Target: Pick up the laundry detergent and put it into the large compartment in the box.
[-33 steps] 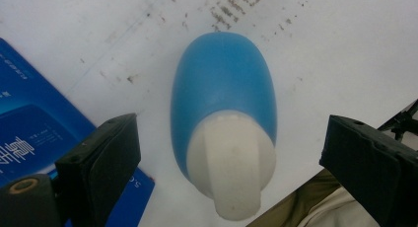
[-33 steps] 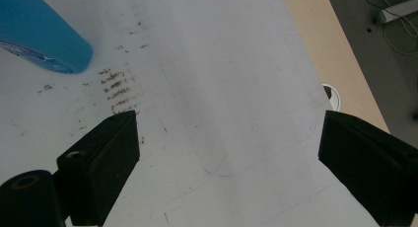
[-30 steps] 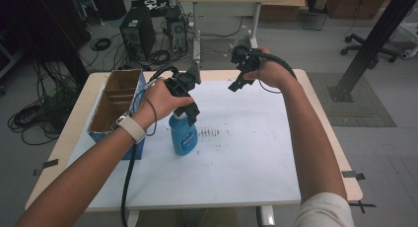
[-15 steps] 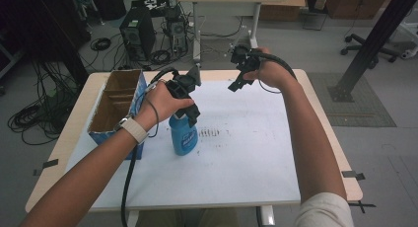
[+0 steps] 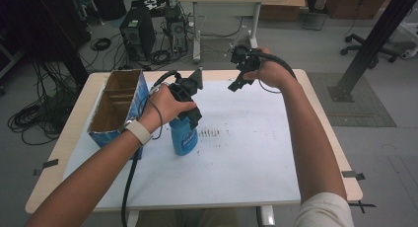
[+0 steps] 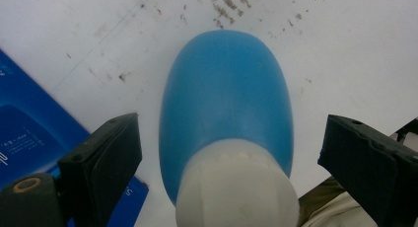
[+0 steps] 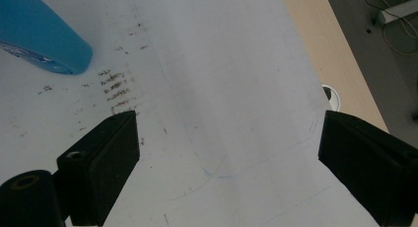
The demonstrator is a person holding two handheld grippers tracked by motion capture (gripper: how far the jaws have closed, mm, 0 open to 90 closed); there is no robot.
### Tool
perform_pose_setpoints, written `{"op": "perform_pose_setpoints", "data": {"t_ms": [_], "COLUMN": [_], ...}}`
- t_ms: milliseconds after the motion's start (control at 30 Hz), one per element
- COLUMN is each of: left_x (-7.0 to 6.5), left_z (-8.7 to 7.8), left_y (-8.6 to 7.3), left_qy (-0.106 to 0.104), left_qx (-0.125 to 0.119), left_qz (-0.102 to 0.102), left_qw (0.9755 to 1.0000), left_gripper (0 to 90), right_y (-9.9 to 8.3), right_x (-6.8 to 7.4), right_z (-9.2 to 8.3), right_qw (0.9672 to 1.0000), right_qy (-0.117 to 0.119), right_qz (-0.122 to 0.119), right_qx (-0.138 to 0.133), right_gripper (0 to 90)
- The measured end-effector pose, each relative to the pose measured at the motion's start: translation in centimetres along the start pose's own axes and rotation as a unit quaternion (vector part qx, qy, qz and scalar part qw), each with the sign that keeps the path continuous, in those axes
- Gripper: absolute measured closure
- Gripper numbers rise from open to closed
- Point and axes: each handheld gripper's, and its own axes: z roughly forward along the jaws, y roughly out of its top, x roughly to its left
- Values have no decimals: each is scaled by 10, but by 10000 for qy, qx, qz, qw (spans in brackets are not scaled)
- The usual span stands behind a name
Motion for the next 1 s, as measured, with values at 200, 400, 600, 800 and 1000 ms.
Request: {"op": "perform_pose_setpoints", "data": {"t_ms": [200,400,600,800,1000], "left_x": [0,2,1,2,2], "left_z": [4,7,11,14,15], "left_y": [0,1,1,1,2], "left_qy": [-17,-33,-71,-112,-96], "left_qx": [5,-2,-2,-4,-21], "left_qz": [-17,-54,-87,-144,-167], "left_qw": [10000,10000,9999,9998,9998], "left_gripper": [93,108,125,162,187], "right_y": [0,1,1,0,0], "right_x": [0,1,1,1,1], "right_z": [0,1,0,-1,-1], "right_qw": [10000,10000,10000,10000,10000], "right_qy": [3,16,14,9,12], "right_qz": [-10,-14,-12,-9,-17], "right_qx": [12,-4,13,-3,5], "right_gripper": [87,87,87,87,87]}}
